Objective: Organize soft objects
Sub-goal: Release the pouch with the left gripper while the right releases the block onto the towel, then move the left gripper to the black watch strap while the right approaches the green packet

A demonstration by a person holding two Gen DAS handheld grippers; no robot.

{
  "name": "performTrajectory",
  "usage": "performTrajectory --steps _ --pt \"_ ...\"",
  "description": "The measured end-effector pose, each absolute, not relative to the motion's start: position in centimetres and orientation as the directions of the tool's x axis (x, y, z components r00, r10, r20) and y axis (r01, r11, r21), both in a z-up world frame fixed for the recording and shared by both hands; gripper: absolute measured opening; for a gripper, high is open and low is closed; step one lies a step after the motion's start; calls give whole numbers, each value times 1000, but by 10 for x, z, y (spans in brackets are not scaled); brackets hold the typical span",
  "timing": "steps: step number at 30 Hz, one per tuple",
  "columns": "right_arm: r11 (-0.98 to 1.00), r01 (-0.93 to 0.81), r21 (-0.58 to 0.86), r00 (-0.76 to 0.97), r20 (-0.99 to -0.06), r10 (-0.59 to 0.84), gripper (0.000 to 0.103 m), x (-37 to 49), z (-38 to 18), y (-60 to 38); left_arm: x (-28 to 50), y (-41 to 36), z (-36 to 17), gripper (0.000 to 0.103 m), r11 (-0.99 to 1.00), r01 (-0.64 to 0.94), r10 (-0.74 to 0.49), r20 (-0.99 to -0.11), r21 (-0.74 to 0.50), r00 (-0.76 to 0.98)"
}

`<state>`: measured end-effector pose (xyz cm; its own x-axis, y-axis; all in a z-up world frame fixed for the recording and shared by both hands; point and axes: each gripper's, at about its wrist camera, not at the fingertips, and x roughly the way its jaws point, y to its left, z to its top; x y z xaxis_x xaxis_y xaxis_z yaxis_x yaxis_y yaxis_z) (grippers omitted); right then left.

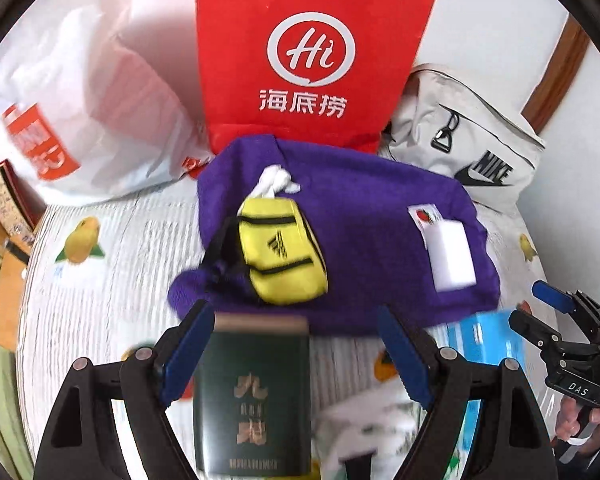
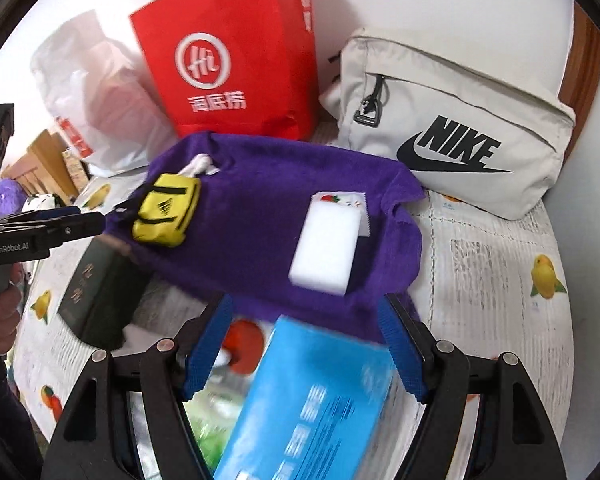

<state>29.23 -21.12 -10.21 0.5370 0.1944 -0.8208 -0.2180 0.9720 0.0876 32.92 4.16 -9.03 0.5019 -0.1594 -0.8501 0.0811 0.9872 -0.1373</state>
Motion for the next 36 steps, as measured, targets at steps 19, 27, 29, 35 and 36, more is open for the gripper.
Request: performTrajectory --steps 19,27,29,35,36 --pt "960 -242 138 575 -777 256 75 167 -97 -207 177 25 -128 77 986 103 -168 -842 -133 513" --pt "957 -251 142 579 -771 266 75 137 -107 -214 162 8 -155 59 986 108 -166 -846 -129 506" --pt "958 -248 144 581 -769 266 75 133 -111 -218 161 5 -158 59 985 111 -171 -839 -133 516" --pt "961 -224 159 582 -770 263 75 124 -123 -229 161 -3 -170 57 986 115 -160 -839 -117 520" --pt "962 -222 161 582 -770 263 75 123 -124 -231 161 -4 -171 56 986 121 -161 -838 -114 521"
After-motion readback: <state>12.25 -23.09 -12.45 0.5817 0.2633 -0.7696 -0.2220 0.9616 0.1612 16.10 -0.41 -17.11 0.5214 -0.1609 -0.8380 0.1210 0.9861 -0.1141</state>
